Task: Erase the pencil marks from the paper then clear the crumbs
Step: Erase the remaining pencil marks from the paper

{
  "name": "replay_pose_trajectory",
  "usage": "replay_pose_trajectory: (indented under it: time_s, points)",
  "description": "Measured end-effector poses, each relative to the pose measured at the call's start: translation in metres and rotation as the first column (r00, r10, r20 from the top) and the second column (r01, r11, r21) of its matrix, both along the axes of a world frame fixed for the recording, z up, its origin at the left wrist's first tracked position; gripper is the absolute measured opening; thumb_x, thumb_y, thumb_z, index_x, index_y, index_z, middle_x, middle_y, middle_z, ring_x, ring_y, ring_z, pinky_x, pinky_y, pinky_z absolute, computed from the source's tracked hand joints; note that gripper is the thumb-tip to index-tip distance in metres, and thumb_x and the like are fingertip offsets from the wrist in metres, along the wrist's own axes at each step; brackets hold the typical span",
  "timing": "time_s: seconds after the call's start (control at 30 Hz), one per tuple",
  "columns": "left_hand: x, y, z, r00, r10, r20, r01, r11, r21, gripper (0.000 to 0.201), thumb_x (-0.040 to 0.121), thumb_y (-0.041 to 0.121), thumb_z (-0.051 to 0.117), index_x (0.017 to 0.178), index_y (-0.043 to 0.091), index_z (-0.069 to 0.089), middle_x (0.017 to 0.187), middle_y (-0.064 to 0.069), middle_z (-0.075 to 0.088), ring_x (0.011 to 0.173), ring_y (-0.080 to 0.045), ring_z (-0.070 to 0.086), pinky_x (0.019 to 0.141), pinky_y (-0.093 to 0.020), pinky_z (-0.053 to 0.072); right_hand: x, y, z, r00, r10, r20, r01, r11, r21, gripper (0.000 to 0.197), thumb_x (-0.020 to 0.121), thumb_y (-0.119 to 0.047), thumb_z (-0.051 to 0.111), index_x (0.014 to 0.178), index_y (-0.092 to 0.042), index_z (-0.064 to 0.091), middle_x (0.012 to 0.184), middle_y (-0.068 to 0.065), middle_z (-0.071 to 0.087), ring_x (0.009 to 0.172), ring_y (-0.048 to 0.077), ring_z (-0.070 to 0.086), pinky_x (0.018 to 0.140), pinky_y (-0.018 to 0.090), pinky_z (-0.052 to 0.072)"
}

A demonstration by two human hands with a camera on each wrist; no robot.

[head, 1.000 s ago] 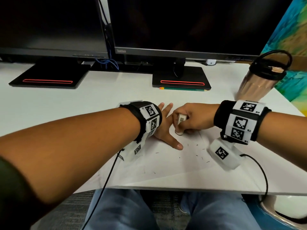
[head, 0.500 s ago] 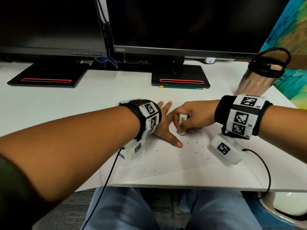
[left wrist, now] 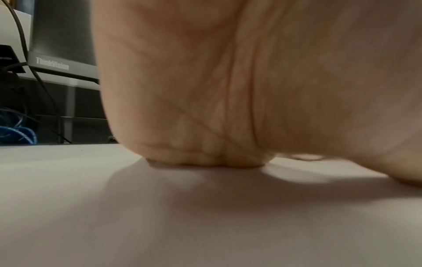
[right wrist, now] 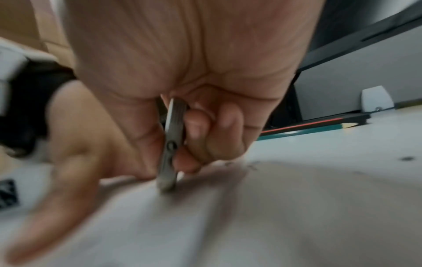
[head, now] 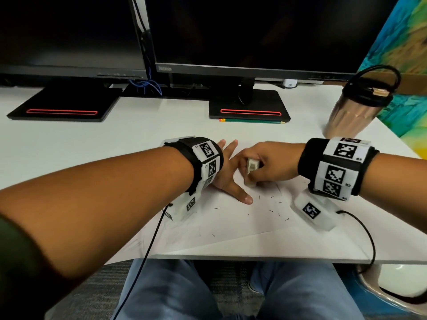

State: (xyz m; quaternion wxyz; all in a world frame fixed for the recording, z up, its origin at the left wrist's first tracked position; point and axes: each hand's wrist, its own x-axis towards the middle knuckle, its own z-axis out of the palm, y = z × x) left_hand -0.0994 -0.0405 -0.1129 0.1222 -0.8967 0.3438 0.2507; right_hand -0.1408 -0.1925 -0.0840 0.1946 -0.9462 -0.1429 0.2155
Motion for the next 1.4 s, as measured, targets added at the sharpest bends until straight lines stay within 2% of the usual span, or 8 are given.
replay_pose_trajectory:
  time_s: [0.3, 0.47, 0.57, 0.77, 0.93, 1.07, 1.2, 1.4]
  points:
    - [-0.002, 0.000, 0.003, 1.000, -0.001, -0.010, 0.002, 1.000, 0.019, 0.122, 0.068, 0.089, 0.052, 0.156, 0.035, -0.015, 0.160, -0.007, -0.033, 0.148, -0.034, -0.025, 0.120, -0.058, -0.005, -0.006, 0.005, -0.002, 0.996, 0.021, -0.090, -0.015, 0.997, 0.073, 0.010, 0.083, -0.016, 0.070, 0.089, -0.012, 0.064, 0.080, 0.009, 0.072, 0.063, 0.014, 0.063, 0.065, 0.029, 0.052]
    - [-0.002, 0.002, 0.008, 0.999, -0.034, -0.004, 0.034, 0.999, 0.031, 0.132, 0.067, 0.088, 0.056, 0.152, 0.031, -0.027, 0.161, -0.007, -0.030, 0.149, -0.035, -0.023, 0.119, -0.059, -0.003, 0.011, -0.012, 0.012, 0.994, -0.083, 0.075, 0.084, 0.996, -0.003, 0.004, 0.083, -0.022, 0.070, 0.084, -0.022, 0.067, 0.078, -0.006, 0.071, 0.070, 0.011, 0.065, 0.067, 0.031, 0.055]
    - [-0.002, 0.001, 0.015, 0.999, -0.047, -0.003, 0.047, 0.999, 0.027, 0.136, 0.064, 0.088, 0.059, 0.152, 0.029, -0.026, 0.161, -0.005, -0.030, 0.148, -0.033, -0.027, 0.120, -0.060, -0.005, 0.017, -0.015, 0.023, 0.986, -0.158, 0.053, 0.151, 0.982, 0.117, 0.005, 0.087, -0.020, 0.070, 0.088, -0.017, 0.066, 0.065, -0.001, 0.066, 0.053, 0.010, 0.055, 0.049, 0.025, 0.046]
    - [-0.007, -0.011, 0.008, 0.999, -0.024, -0.030, 0.024, 1.000, 0.002, 0.130, 0.070, 0.088, 0.054, 0.151, 0.028, -0.029, 0.161, -0.004, -0.031, 0.148, -0.032, -0.027, 0.120, -0.058, -0.006, 0.021, -0.013, 0.010, 0.987, -0.144, 0.071, 0.144, 0.990, 0.011, 0.006, 0.084, -0.022, 0.070, 0.087, -0.019, 0.066, 0.072, -0.004, 0.068, 0.054, 0.005, 0.056, 0.053, 0.020, 0.045]
    - [-0.008, -0.012, 0.009, 0.999, -0.041, -0.035, 0.042, 0.999, 0.025, 0.116, 0.073, 0.086, 0.052, 0.157, 0.034, -0.011, 0.160, -0.007, -0.033, 0.147, -0.035, -0.028, 0.119, -0.060, -0.007, 0.008, -0.004, 0.007, 0.996, 0.026, -0.081, -0.023, 0.999, 0.035, 0.031, 0.082, -0.022, 0.072, 0.069, -0.048, 0.062, 0.076, -0.004, 0.072, 0.065, 0.011, 0.064, 0.063, 0.022, 0.051]
    - [-0.007, -0.014, 0.006, 0.999, -0.032, -0.025, 0.032, 0.999, 0.025, 0.127, 0.071, 0.087, 0.054, 0.152, 0.029, -0.025, 0.160, -0.006, -0.032, 0.147, -0.035, -0.026, 0.118, -0.058, -0.006, 0.015, -0.012, 0.007, 0.995, -0.078, 0.062, 0.078, 0.997, 0.017, 0.012, 0.081, -0.023, 0.074, 0.079, -0.029, 0.064, 0.075, -0.006, 0.070, 0.069, 0.012, 0.063, 0.066, 0.027, 0.048]
    - [-0.005, -0.014, 0.005, 0.999, -0.030, -0.024, 0.030, 0.999, 0.029, 0.117, 0.071, 0.087, 0.052, 0.157, 0.035, -0.008, 0.159, -0.008, -0.034, 0.147, -0.035, -0.028, 0.119, -0.059, -0.007, 0.006, -0.006, 0.003, 0.995, 0.055, -0.078, -0.054, 0.998, 0.014, 0.009, 0.082, -0.022, 0.073, 0.081, -0.025, 0.064, 0.081, -0.002, 0.072, 0.071, 0.011, 0.065, 0.068, 0.025, 0.051]
    - [-0.001, -0.015, -0.001, 1.000, -0.027, -0.004, 0.027, 1.000, 0.005, 0.127, 0.066, 0.090, 0.054, 0.155, 0.034, -0.018, 0.160, -0.008, -0.032, 0.148, -0.036, -0.025, 0.119, -0.059, -0.005, 0.010, -0.016, 0.001, 0.999, 0.012, -0.039, -0.011, 0.999, 0.042, 0.009, 0.081, -0.022, 0.073, 0.086, -0.018, 0.066, 0.083, 0.002, 0.073, 0.072, 0.017, 0.067, 0.070, 0.031, 0.054]
